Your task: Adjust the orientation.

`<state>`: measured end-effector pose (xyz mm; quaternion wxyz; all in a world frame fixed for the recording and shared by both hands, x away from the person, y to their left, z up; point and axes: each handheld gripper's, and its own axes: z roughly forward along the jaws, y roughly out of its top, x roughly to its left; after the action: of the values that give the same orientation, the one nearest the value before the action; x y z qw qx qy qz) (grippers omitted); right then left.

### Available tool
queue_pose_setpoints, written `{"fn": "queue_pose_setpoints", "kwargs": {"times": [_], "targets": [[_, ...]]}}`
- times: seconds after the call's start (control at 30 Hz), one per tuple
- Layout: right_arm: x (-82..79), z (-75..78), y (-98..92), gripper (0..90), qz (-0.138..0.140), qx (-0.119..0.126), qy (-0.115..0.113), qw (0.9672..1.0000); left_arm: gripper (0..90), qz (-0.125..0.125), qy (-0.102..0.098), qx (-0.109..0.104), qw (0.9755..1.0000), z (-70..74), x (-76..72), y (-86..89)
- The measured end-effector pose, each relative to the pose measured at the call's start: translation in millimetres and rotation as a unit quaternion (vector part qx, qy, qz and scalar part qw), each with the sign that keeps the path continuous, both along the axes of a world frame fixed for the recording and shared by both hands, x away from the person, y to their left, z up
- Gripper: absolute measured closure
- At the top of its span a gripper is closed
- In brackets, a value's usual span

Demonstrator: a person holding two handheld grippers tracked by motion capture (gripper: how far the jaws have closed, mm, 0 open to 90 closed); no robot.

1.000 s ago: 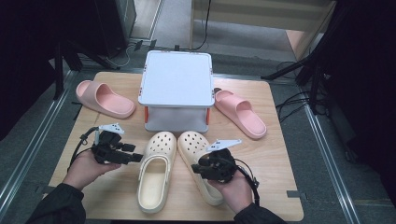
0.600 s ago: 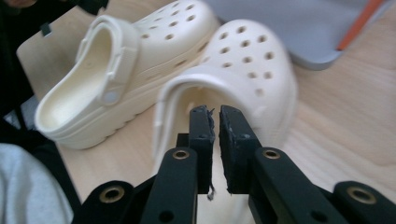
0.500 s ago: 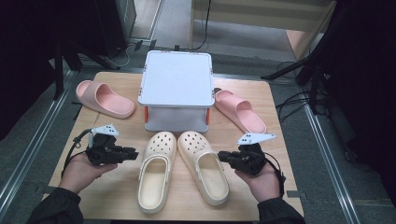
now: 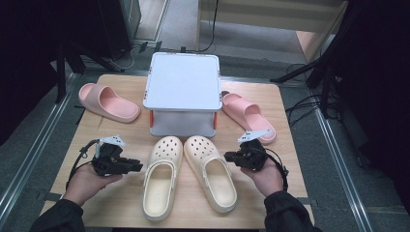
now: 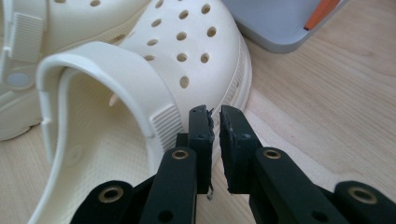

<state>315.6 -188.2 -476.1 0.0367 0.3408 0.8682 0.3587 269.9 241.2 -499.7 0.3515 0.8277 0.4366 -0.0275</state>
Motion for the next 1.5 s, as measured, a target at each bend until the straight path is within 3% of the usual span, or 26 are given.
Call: {"fn": "queue_pose_setpoints", "kwargs": {"times": [0.1, 0.27, 0.53, 0.87, 1.13, 1.2, 1.37, 1.5], "targets": [[-0.3, -2.7, 4.3, 83.4, -0.003, -0.005, 0.002, 1.0, 72.0, -0.006, 0.01, 0.014, 0.9998, -6.1, 2.9, -6.0], [0.8, -4.6, 4.0, 83.3, -0.007, -0.001, 0.004, 1.0, 73.5, -0.024, 0.008, 0.021, 0.9995, -6.5, 3.6, -15.1], [0.3, -6.5, 7.4, 83.2, -0.005, 0.003, 0.012, 0.9999, 75.1, -0.021, 0.018, 0.007, 0.9996, -6.9, 3.1, -18.8], [-1.1, -8.9, 14.2, 82.6, 0.003, -0.003, 0.011, 0.9999, 72.3, -0.058, 0.026, 0.0, 0.998, -9.2, 2.8, -39.1], [-0.4, -10.6, 16.1, 80.1, 0.0, 0.007, 0.015, 0.9999, 70.9, -0.062, 0.031, -0.011, 0.9975, -10.0, 4.4, -42.1], [0.4, -9.4, 13.1, 78.2, -0.006, 0.014, 0.013, 0.9998, 70.1, -0.054, 0.027, -0.018, 0.998, -7.1, 5.2, -38.6], [-2.3, 3.8, 2.1, 71.4, -0.034, 0.058, -0.018, 0.9976, 71.8, -0.033, 0.015, -0.029, 0.9989, 5.0, 8.6, -29.1], [-8.2, 10.4, -6.2, 64.6, -0.057, 0.089, -0.016, 0.9943, 76.2, -0.027, 0.009, -0.035, 0.999, 17.9, 14.2, -26.0]]}}
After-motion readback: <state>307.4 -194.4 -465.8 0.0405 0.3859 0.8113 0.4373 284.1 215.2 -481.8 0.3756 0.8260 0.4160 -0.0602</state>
